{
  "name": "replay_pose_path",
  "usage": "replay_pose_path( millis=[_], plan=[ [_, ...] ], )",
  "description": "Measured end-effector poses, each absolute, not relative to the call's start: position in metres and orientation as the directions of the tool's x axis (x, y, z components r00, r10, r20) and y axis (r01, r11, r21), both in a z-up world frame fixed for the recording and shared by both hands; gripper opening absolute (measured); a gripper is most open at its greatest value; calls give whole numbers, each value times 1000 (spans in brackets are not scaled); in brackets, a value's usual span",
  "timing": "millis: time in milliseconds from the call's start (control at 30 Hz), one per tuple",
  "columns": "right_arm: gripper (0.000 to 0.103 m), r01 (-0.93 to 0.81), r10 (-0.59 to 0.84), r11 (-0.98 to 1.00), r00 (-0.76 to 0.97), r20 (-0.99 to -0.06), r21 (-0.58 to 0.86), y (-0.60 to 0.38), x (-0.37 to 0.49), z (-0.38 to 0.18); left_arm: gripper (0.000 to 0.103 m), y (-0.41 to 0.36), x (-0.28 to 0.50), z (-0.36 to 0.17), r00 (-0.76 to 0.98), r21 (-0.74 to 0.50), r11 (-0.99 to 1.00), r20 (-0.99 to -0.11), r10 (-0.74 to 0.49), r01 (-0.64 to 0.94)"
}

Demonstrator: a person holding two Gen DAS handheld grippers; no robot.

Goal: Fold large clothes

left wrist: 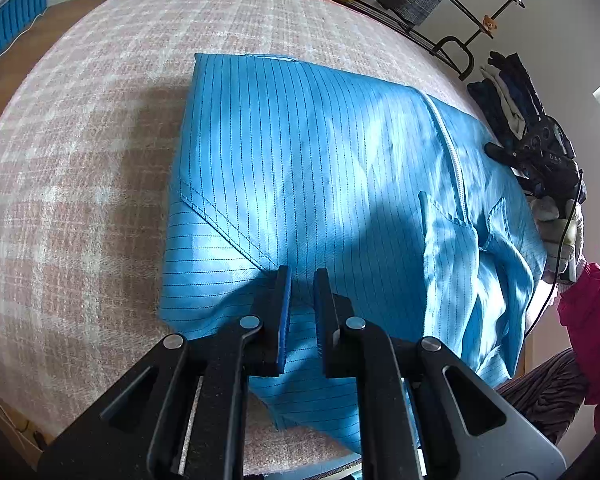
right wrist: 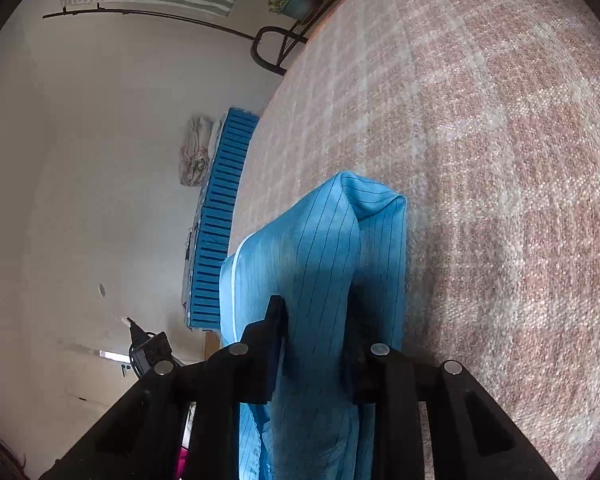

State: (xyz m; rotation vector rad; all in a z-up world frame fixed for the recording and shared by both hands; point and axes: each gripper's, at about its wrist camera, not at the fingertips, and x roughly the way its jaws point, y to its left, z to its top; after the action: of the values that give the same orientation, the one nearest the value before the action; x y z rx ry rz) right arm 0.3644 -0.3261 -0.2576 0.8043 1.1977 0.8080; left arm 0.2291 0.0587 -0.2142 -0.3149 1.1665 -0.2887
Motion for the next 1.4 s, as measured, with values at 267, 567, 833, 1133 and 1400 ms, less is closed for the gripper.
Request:
replay_pose_path(
  millis=[267,567,833,1133,1400],
  plan=[
    [63,-115,888,436,217,-405,893,-321,382,-256,9,55,226,-213,370,-371,926,-853,-368,64],
    [1,-163,756,636,325,-568,754,-311,392,-238,9,53,227,-213,370,-365,928,-854,-366,76],
    [0,-123,606,776,416,-678,618,-332,384,-223,9,53,226,-210,365,-363,928,-856,-366,79],
    [18,-335,552,834,521,-651,439,-301,353,-141,10,75,244,-151,529,-391,919,-769,-360,58],
    [22,-470,459,853,467,-756,227,-225,352,-174,26,42,317,-159,578,-277,955,-764,-285,106]
  ],
)
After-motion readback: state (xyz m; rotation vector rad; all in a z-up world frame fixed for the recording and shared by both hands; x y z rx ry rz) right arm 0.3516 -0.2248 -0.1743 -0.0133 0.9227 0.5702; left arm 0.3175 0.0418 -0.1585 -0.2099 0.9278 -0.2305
